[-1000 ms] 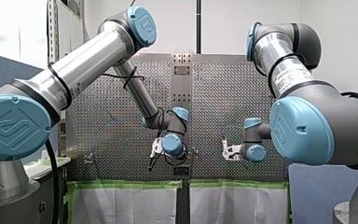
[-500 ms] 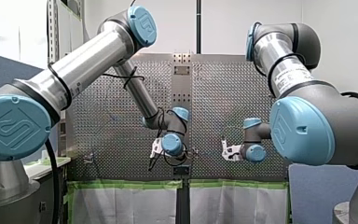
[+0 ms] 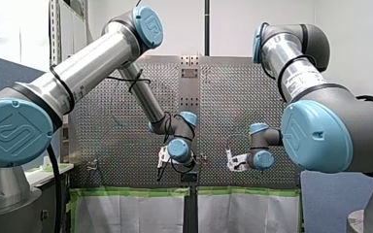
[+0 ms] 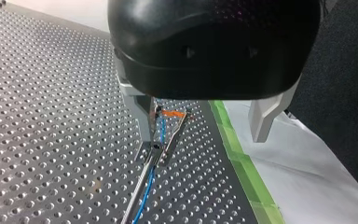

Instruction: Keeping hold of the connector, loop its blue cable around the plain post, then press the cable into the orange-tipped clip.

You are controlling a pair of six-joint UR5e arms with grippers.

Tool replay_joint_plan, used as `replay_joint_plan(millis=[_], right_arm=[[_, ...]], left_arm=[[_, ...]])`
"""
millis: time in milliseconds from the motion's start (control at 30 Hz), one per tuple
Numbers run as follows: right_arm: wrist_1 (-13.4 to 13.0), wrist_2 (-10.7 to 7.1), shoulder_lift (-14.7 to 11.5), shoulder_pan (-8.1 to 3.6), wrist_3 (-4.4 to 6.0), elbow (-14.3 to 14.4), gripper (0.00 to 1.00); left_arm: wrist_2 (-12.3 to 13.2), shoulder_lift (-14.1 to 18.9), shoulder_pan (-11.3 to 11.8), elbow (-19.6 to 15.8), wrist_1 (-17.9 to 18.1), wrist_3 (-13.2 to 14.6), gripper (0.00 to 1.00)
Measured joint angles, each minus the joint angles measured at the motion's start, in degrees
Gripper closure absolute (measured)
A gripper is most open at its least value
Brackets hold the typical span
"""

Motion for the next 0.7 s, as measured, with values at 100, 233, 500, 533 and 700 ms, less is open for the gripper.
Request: replay_joint_plan(millis=[100, 233, 500, 533, 700], right_arm=[[1.09, 0.01, 0.04, 0.32, -1.07, 0.65, 1.0], [0.54, 0.12, 0.12, 0.66, -1.38, 2.2, 1.0], [1.32, 0.75, 0.29, 1.83, -1.79, 3.2, 1.0], [1.32, 1.06, 0.3, 2.07, -1.84, 3.4, 1.0], [0.74, 3.08, 0.31, 3.04, -1.98, 4.74, 1.0]], left_arm=[[-0.17, 0.0, 0.0, 0.0, -0.07, -0.1, 0.0], [-0.62, 0.0, 0.06, 0.0, -0.36, -0.1, 0.0], [-0.89, 0.0, 0.32, -0.03, -0.47, -0.24, 0.0], [-0.89, 0.0, 0.33, -0.04, -0.49, -0.33, 0.0], [-0.93, 0.0, 0.39, -0.1, -1.56, -0.35, 0.0]])
